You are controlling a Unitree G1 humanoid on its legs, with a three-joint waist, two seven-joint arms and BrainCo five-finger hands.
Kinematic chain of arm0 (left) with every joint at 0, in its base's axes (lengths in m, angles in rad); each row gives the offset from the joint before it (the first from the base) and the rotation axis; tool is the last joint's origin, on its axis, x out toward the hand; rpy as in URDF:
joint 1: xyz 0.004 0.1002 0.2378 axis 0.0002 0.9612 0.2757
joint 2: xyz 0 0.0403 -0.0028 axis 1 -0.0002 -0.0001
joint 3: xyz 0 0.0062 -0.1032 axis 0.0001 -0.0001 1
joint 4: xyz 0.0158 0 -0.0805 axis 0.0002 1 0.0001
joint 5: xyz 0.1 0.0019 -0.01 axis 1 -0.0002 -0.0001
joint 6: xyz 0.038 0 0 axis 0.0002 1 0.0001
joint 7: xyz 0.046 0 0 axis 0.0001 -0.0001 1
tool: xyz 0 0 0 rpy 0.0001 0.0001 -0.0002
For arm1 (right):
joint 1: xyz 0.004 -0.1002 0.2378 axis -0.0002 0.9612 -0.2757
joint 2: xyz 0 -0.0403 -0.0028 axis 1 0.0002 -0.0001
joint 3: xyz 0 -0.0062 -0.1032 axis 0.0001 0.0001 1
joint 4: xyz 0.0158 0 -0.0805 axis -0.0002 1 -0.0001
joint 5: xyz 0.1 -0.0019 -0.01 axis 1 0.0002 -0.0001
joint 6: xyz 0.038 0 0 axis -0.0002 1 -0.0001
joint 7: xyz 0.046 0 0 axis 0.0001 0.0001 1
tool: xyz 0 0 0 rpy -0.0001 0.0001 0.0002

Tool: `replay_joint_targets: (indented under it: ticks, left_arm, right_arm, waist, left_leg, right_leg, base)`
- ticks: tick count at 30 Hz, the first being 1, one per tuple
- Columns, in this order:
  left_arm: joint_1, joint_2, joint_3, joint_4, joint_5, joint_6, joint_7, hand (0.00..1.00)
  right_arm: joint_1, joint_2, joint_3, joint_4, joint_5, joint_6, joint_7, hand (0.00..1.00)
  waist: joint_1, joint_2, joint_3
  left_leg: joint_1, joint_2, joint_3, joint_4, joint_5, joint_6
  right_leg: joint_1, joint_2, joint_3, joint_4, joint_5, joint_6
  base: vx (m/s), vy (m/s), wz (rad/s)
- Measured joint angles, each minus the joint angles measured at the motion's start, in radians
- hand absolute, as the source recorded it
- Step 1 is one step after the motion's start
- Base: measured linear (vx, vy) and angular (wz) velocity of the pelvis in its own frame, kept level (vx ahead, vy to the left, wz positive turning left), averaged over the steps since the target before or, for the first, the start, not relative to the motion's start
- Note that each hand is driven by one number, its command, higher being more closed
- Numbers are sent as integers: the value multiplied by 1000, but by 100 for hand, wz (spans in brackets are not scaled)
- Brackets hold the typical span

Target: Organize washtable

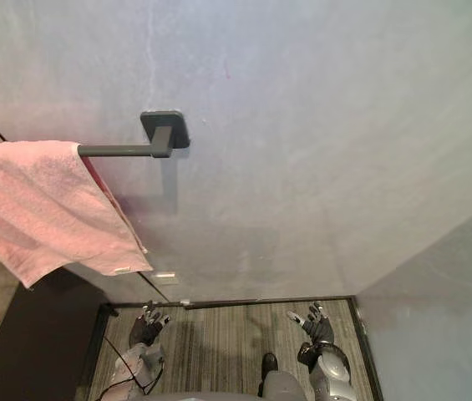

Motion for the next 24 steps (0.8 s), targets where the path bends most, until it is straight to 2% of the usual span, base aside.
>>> replay_joint_targets:
  ticks: [5, 10, 13, 17, 19, 21, 24]
  left_arm:
    - [55, -4, 20, -125, -10, -19, 21, 0]
    - [97, 0, 89, -207, -10, -29, 28, 0]
    - [102, 12, 140, -307, -9, -32, 39, 0]
    - [101, 97, 212, -452, -9, -38, 30, 0]
    - [98, 156, 265, -512, -10, -41, 5, 0]
    - [71, 213, 312, -544, -10, -53, -15, 0]
    - [27, 252, 371, -592, -8, -75, -23, 0]
  right_arm:
    - [12, 9, -4, -24, -1, -15, -3, 0]
    - [17, 35, -5, -49, -2, -15, -12, 0]
    - [44, 34, -7, -59, -2, -15, -11, 0]
    - [67, 25, -30, -61, -2, -15, 2, 0]
    - [73, 10, -29, -61, -2, -15, 12, 0]
    - [93, -9, -28, -61, -1, -14, 17, 0]
    - [106, -19, -19, -61, -1, -14, 36, 0]
  waist:
    - [9, -5, 1]
    - [9, -6, 1]
    - [8, -6, 1]
    - [5, -3, -3]
    - [4, 3, -3]
    - [0, 22, -16]
    - [-5, 41, -30]
  left_leg:
    - [-23, -6, -26, 57, -1, -1]
    - [-35, 1, -12, 36, -2, -4]
    - [-39, 18, -1, 30, -14, -19]
    - [-53, 32, 32, -6, -26, -15]
    - [-51, 30, 53, -29, -18, -28]
    - [-52, 31, 66, -47, -15, -33]
    - [-47, 34, 76, -60, -11, -39]
  right_leg:
    - [86, -24, -93, -68, 2, -4]
    - [99, -15, -99, -134, 40, -10]
    - [98, 0, -102, -146, 55, -17]
    - [87, 15, -93, -200, 104, -27]
    - [80, 16, -72, -228, 124, -29]
    - [67, 17, -66, -232, 126, -29]
    - [63, 23, -62, -232, 124, -30]
  base:
    - [22, 0, 55]
    - [-66, -3, 9]
    - [-99, -26, 3]
    - [-117, -29, -13]
    - [-103, -22, -29]
    - [-58, -4, -13]
    - [-2, 3, -5]
